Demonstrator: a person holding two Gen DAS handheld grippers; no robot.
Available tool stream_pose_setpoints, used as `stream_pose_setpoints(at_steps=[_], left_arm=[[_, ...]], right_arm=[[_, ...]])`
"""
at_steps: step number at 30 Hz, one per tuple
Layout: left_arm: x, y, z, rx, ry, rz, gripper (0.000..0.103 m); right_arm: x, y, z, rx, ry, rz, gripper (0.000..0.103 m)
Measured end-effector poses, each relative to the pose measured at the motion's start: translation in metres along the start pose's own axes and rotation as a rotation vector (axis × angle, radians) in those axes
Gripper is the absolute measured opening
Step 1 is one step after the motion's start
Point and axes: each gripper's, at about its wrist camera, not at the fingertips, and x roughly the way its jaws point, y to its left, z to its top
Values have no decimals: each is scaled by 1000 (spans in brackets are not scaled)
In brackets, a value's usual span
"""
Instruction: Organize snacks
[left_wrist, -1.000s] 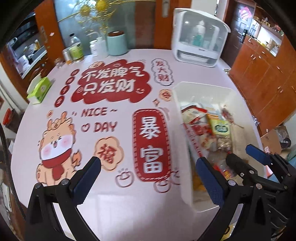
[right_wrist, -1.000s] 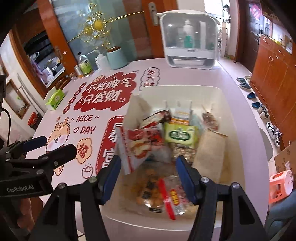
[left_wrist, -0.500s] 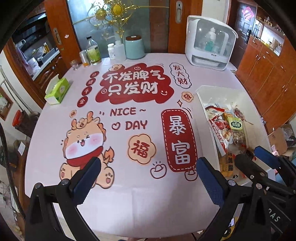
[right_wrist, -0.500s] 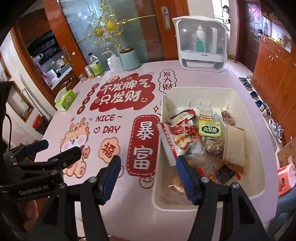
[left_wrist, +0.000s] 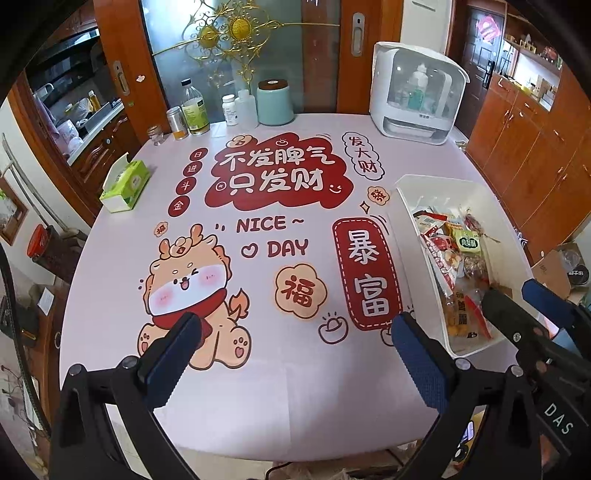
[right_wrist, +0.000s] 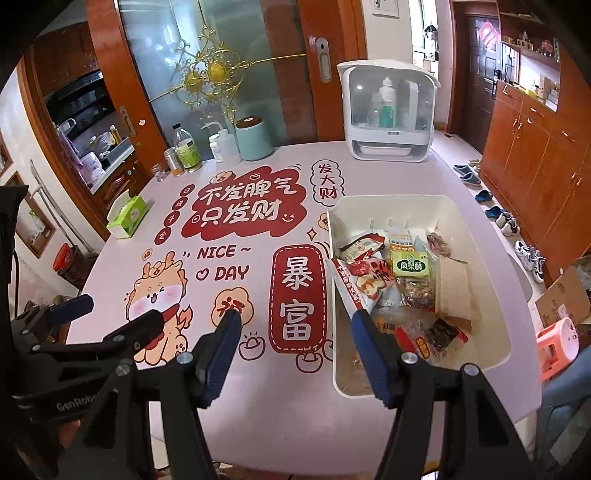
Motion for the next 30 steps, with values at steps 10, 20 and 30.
stream_pose_setpoints(at_steps=[10, 20, 30], left_arm=[[-5, 4, 1, 1, -14, 7, 102], [-4, 2, 2, -1, -13, 8, 102], [-2, 2, 3, 1, -9, 10, 102]], right_arm=[[-4, 8, 0, -12, -3, -6, 63], [-4, 6, 2, -11, 1, -11, 63], [-4, 4, 3, -13, 2, -7, 63]])
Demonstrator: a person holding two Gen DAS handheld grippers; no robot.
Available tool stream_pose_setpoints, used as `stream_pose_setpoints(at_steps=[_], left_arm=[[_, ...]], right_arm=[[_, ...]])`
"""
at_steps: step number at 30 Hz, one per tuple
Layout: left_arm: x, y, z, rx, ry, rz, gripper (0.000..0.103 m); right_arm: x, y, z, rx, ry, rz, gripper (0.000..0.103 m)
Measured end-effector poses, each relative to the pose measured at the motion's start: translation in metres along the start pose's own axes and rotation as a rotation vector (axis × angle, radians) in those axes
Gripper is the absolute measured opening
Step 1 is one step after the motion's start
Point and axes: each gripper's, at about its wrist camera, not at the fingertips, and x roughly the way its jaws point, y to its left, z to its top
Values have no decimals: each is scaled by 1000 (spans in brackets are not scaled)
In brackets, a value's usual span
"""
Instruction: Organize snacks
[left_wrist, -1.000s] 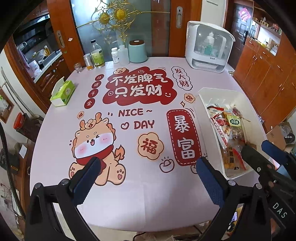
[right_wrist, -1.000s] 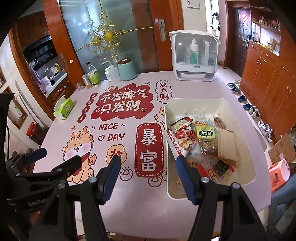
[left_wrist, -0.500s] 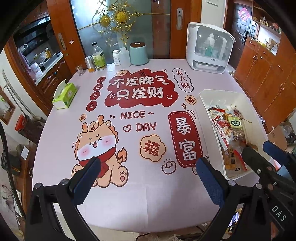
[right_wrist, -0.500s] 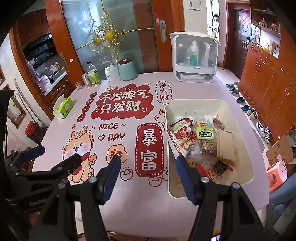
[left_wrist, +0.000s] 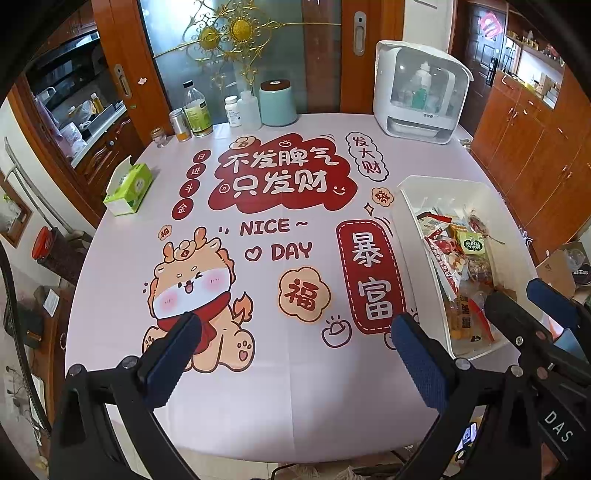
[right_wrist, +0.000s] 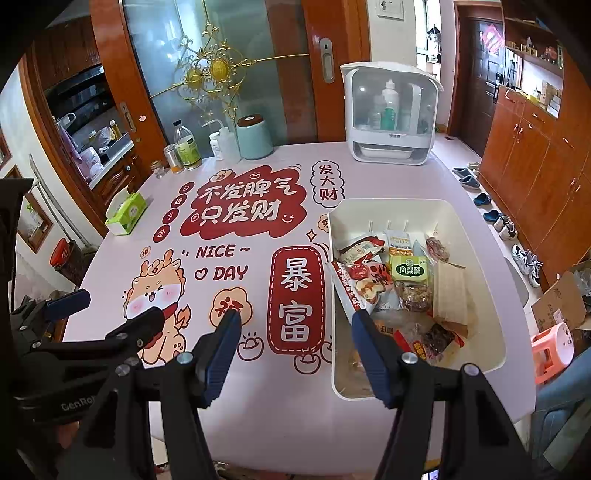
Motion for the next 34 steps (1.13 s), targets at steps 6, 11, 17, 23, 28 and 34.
stream_pose_setpoints(at_steps=[6, 11, 17, 23, 28, 34], left_arm=[[0, -1, 1, 1, 1, 1, 102], [0, -1, 1, 2, 4, 2, 102], [1, -2, 2, 4, 5, 1, 102], [1, -1, -3, 2, 12, 3, 102], [1, -2, -5, 2, 14, 4, 102], [1, -2, -7, 1, 18, 3, 102]], right_arm=[[1, 0, 1, 1, 0, 0, 63], [1, 0, 1, 2, 1, 0, 63], [2, 0, 1, 2, 2, -1, 63], [2, -2, 1, 0, 6, 3, 63], [4, -4, 0, -1, 10, 5, 63], [4, -4, 0, 0, 12, 7, 63]])
